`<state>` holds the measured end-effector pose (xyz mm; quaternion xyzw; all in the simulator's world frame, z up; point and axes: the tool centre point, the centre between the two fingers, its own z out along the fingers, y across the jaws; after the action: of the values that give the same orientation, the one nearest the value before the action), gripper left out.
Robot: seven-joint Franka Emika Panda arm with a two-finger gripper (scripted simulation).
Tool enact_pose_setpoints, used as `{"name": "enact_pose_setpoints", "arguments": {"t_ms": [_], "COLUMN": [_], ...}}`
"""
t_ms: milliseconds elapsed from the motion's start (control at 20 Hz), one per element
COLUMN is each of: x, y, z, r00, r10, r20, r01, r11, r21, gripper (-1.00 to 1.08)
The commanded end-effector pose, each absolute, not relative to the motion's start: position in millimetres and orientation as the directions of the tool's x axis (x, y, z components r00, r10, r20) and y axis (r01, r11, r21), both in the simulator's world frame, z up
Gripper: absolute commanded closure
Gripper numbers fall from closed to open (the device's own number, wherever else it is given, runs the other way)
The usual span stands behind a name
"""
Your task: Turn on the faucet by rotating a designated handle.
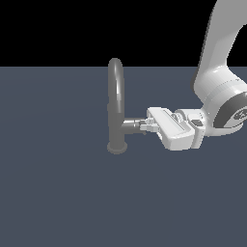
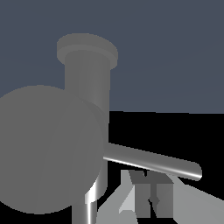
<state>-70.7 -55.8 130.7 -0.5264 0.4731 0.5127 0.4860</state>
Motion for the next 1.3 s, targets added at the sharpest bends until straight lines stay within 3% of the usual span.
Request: {"name": "enact_pose_setpoints", "arguments": {"t_ms": [0,200,250,1100,1250], "x": [-81.9,-88.7,-76.9,-57.2,-49.5], "y": [-58.0,-58.9,-56.4,-56.5,-70.0], "z": [103.7,85.8,108.5,44.5,62.2], "r00": [-0.001,-0.008,0.03,-0.005,0.024], "r10": [-0.002,-0.001,0.004,0.0,-0.008], "r20": [-1.0,-1.0,-1.0,-1.0,-1.0], "r01": [-0.997,-0.997,-0.996,-0.997,-0.998], "r11": [-0.074,-0.074,-0.082,-0.074,-0.061], "r21": [0.001,0.008,-0.03,0.005,-0.023], "gripper": [1.08,1.08,1.08,1.08,1.08]}}
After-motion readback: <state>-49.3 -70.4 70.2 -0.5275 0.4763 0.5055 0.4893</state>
